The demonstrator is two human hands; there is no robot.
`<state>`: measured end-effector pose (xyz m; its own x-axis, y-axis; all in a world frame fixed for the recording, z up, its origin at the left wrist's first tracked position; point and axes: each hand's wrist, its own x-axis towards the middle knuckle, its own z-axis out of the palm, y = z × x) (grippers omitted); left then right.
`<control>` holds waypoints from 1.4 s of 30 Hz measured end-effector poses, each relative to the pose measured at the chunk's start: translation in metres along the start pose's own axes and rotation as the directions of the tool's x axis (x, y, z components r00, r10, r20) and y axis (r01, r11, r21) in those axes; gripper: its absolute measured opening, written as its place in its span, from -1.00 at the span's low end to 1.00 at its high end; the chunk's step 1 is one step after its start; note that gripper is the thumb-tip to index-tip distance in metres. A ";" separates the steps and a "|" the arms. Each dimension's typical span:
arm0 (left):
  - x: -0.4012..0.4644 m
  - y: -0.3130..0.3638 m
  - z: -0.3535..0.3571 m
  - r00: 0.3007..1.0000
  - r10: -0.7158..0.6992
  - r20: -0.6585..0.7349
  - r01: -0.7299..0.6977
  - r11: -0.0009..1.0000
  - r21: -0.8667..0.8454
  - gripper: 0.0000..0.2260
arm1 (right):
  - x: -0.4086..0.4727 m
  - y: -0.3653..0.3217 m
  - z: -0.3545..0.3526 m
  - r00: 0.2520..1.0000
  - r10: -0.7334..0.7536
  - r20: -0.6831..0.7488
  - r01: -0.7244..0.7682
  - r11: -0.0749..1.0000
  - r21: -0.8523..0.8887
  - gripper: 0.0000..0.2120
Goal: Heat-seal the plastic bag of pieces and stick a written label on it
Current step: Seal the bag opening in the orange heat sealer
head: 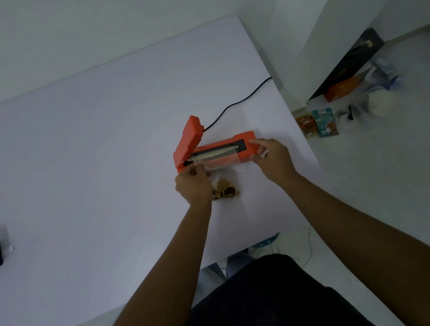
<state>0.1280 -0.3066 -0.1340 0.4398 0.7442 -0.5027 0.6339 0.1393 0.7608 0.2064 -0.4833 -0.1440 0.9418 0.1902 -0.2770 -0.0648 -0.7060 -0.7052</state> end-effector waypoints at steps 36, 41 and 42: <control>-0.021 -0.005 -0.099 0.875 0.308 0.372 -0.287 0.951 -0.111 -0.83 | -0.062 -0.026 0.027 0.916 -0.092 0.391 -0.157 0.814 0.560 -0.63; -0.014 -0.011 -0.147 0.907 0.253 0.338 -0.213 0.965 -0.151 -0.82 | -0.071 -0.061 0.063 0.896 -0.132 0.424 -0.141 0.820 0.555 -0.72; -0.012 -0.011 -0.158 0.908 0.253 0.333 -0.210 0.965 -0.158 -0.82 | -0.074 -0.069 0.071 0.885 -0.144 0.444 -0.141 0.824 0.548 -0.70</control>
<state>0.0151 -0.2141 -0.0719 0.7717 0.4934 -0.4012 0.4185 0.0811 0.9046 0.1180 -0.4004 -0.1213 0.6961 0.5724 -0.4333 -0.3669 -0.2351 -0.9001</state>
